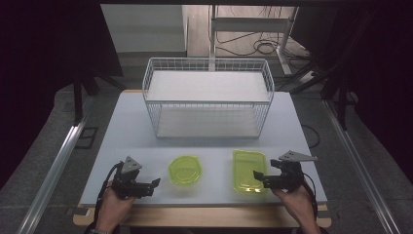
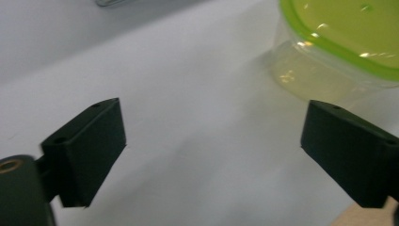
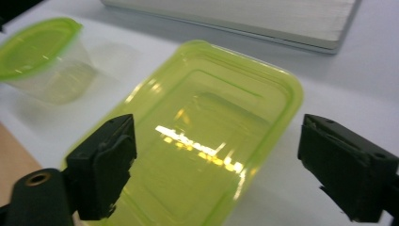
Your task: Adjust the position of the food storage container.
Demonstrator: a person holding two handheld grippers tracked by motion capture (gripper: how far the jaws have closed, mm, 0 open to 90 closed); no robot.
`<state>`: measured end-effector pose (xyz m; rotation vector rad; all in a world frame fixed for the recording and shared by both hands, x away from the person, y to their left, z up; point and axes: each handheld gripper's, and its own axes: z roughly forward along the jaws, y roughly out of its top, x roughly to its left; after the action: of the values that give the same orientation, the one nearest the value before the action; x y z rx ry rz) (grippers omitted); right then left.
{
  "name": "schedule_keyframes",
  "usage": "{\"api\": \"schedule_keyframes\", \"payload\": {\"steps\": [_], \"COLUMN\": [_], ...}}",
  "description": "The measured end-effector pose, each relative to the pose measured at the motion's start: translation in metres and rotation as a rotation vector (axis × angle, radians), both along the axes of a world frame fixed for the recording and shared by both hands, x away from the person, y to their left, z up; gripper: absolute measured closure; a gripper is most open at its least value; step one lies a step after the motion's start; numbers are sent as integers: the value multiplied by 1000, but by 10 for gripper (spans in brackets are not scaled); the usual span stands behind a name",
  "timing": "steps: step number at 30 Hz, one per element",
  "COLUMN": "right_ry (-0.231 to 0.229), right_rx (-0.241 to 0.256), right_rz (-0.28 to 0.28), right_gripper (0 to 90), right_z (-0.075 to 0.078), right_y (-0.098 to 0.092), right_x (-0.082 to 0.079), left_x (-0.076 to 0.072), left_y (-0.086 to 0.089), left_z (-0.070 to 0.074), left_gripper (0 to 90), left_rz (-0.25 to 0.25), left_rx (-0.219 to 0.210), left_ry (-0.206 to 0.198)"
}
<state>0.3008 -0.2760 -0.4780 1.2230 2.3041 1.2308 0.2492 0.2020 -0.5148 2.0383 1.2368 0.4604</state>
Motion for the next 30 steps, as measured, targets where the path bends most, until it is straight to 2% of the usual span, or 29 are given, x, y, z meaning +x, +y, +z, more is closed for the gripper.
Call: {"api": "schedule_keyframes", "payload": {"steps": [2, 5, 13, 16, 17, 20, 21, 22, 23, 26, 27, 30], "right_ry": [1, 0, -2, -9, -9, -19, -19, -28, -41, -56, -56, -54], "right_rx": [-13, -13, -15, -16, -16, -15, -15, -14, -18, -21, -21, -28], "right_rz": [-3, -8, -3, -4, -4, -15, -15, -16, -21, -28, -28, -29], "right_gripper": [150, 166, 174, 174, 174, 175, 175, 177, 189, 194, 194, 195], "right_z": [-1, -1, -3, -4, -4, -4, -4, -4, -2, -2, -2, -3], "right_y": [0, 0, 1, 0, 0, -1, -1, -1, -2, -2, -2, -1], "right_x": [0, 0, 1, 2, 2, 2, 2, 1, 1, 0, 0, 0], "left_x": [-1, -2, -5, -6, -7, -11, -11, -12, -14, -17, -18, -19], "left_y": [-1, -3, -6, -5, -5, -7, -7, -8, -12, -18, -21, -35], "left_z": [0, 1, 6, 10, 11, 21, 21, 24, 28, 33, 35, 39], "left_gripper": [52, 54, 182, 266, 266, 391, 413, 413, 465, 546, 546, 631], "left_rz": [-9, -18, -56, -74, -81, -102, -102, -115, -125, -142, -148, -197], "left_rx": [18, 18, 21, 2, -11, -53, -53, -76, -100, -103, -106, -123], "left_ry": [-1, -1, -14, -20, -23, -48, -48, -56, -73, -87, -90, -67]}}
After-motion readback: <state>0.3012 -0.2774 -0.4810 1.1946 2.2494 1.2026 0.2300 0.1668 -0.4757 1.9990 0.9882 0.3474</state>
